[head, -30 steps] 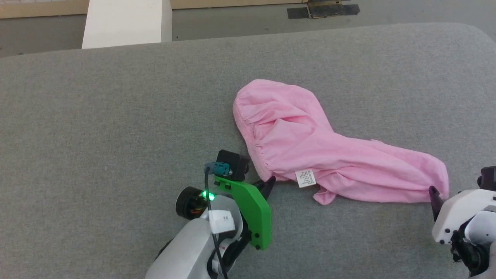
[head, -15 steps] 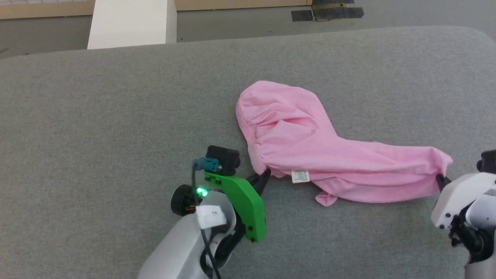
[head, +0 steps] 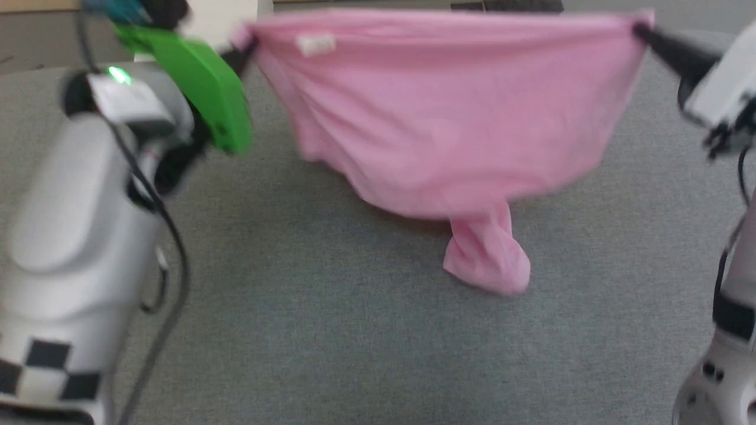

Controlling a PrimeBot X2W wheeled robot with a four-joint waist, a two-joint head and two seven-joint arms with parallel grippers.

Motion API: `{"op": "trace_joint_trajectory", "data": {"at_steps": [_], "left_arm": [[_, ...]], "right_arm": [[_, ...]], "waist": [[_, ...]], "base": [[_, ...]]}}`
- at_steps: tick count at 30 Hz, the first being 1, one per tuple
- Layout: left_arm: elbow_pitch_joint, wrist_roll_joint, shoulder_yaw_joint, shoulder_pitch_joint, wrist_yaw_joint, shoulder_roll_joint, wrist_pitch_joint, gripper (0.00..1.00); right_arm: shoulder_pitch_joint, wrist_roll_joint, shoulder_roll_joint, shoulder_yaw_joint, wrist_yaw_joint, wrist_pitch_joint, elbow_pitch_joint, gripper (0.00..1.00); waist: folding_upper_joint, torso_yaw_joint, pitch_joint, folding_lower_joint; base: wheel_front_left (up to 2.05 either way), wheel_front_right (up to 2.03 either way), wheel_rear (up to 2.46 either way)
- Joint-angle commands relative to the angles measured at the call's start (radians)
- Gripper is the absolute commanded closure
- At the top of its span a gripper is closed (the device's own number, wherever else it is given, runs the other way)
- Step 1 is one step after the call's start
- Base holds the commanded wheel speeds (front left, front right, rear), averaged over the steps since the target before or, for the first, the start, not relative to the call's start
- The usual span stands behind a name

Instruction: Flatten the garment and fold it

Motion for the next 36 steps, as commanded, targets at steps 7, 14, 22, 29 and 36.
{"op": "trace_joint_trajectory", "data": {"at_steps": [7,14,22,29,36], "left_arm": [[0.171,0.098,0.049,-0.356,0.014,0.059,-0.058,1.0],[0.278,0.158,0.083,-0.57,0.052,0.053,-0.22,1.0],[0.408,0.126,0.093,-0.505,0.003,0.016,-0.389,1.0],[0.466,0.079,0.054,-0.301,-0.081,-0.062,-0.503,1.0],[0.443,0.029,-0.004,-0.029,-0.124,-0.094,-0.562,1.0]], "right_arm": [[-0.407,-0.086,0.005,0.045,-0.001,-0.14,0.258,1.0],[-0.718,-0.119,0.005,0.03,-0.001,-0.398,0.515,1.0],[-0.782,-0.135,0.005,0.062,-0.001,-0.524,0.721,1.0],[-0.577,-0.019,0.005,0.115,-0.001,-0.538,0.712,1.0],[-0.18,0.096,-0.019,0.183,-0.001,-0.511,0.48,1.0]], "waist": [[0.0,0.014,0.11,-0.0001],[0.0,0.041,0.186,-0.0001],[0.0,0.064,0.21,-0.0001],[0.0,0.085,0.165,-0.0001],[0.0,0.09,0.046,-0.0001]], "base": [[0.0,0.0,0.0],[0.0,0.0,0.0],[0.0,0.0,0.0],[0.0,0.0,0.0],[0.0,0.0,0.0]]}}
